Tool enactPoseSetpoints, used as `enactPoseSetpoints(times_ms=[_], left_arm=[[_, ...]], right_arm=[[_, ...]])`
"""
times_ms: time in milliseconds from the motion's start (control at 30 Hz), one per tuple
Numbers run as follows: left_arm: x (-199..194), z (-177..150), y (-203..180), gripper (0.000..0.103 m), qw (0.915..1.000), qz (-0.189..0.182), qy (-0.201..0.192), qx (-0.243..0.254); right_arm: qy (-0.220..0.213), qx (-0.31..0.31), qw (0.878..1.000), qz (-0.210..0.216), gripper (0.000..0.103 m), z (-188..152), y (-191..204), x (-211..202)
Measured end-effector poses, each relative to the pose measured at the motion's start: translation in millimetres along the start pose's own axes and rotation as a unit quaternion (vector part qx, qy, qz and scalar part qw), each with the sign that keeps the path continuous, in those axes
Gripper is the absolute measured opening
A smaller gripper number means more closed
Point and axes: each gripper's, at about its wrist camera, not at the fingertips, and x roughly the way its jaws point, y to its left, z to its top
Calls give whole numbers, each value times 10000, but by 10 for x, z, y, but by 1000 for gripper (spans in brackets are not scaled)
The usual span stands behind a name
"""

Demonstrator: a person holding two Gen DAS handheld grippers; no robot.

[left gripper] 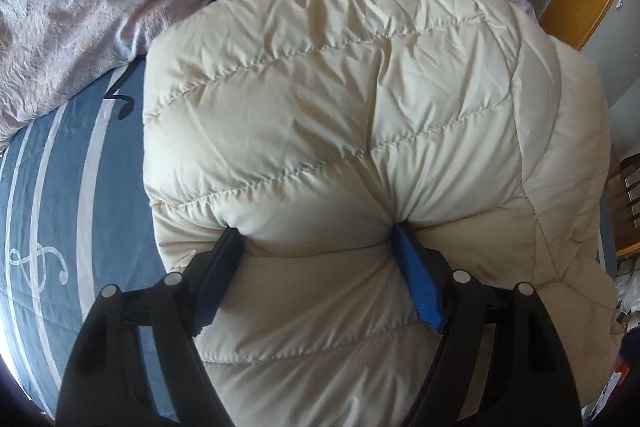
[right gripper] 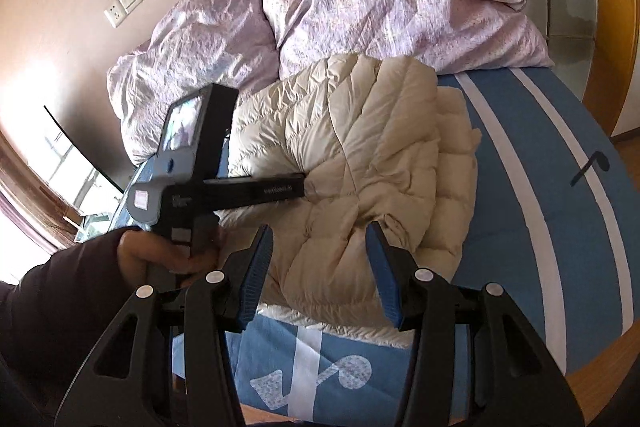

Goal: Fold large clothes

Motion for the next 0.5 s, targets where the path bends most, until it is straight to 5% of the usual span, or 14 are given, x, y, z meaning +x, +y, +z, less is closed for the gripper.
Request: enactPoseSetpoints(times_ms=[500], left_arm=[[-79,-25,129,79,9993,-124,-148,-314]], right_arm=[[-123,91,9994,-307,41,679,-68,673]])
